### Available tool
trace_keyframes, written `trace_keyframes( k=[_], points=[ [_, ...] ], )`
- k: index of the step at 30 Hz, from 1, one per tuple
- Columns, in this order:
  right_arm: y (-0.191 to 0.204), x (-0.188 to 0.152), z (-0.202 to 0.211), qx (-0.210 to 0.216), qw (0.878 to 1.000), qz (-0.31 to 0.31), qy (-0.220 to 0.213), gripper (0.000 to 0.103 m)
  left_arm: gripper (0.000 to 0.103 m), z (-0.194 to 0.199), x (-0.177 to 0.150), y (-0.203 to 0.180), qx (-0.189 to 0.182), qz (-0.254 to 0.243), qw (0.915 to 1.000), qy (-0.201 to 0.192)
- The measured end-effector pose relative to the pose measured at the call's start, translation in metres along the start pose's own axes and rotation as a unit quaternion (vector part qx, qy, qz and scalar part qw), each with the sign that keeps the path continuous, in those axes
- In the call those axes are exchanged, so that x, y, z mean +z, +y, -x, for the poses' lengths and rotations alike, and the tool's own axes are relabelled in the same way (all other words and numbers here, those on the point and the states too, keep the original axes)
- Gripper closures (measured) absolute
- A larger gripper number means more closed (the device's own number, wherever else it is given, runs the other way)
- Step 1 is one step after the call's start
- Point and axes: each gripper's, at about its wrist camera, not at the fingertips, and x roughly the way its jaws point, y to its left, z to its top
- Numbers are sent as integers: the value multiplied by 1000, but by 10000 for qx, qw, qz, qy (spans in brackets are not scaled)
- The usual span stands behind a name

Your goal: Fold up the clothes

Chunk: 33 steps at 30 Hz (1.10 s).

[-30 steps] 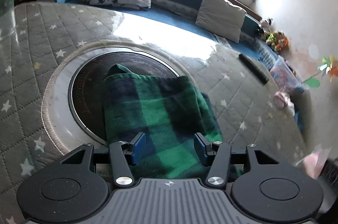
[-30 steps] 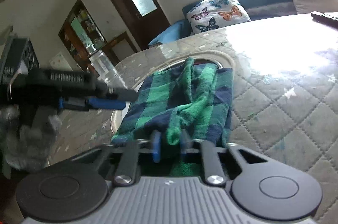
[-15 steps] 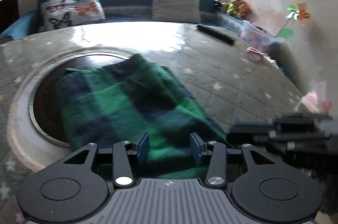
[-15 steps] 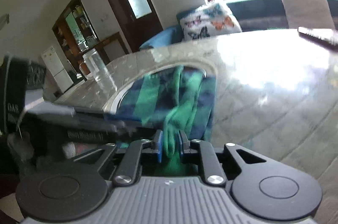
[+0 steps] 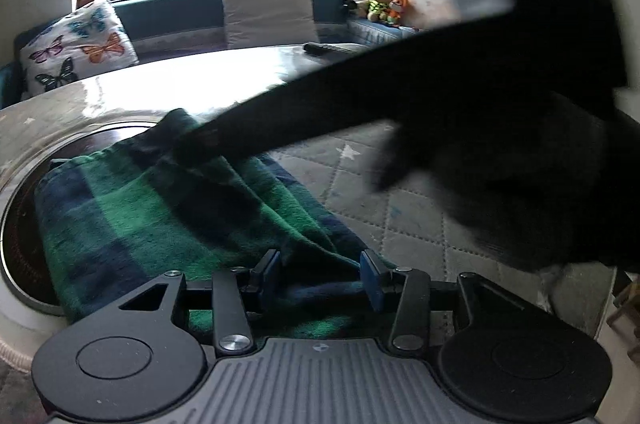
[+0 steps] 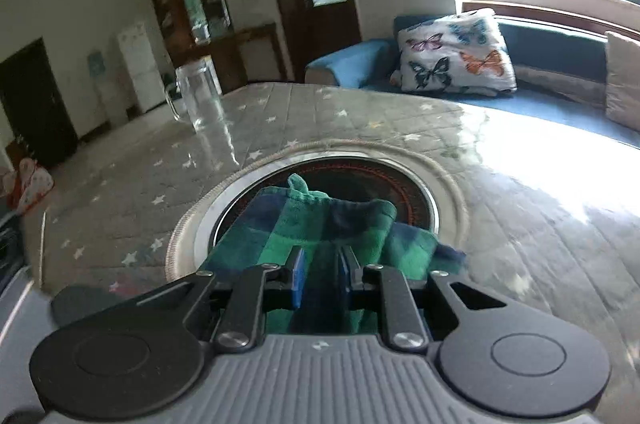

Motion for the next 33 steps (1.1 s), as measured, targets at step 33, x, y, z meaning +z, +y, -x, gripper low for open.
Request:
trace_keyframes(
  k=[33],
  points=[
    [-53,-20,-37,-185,9976,-600,297,89,64,10,26,145,908,1529,9832,-408]
  ],
)
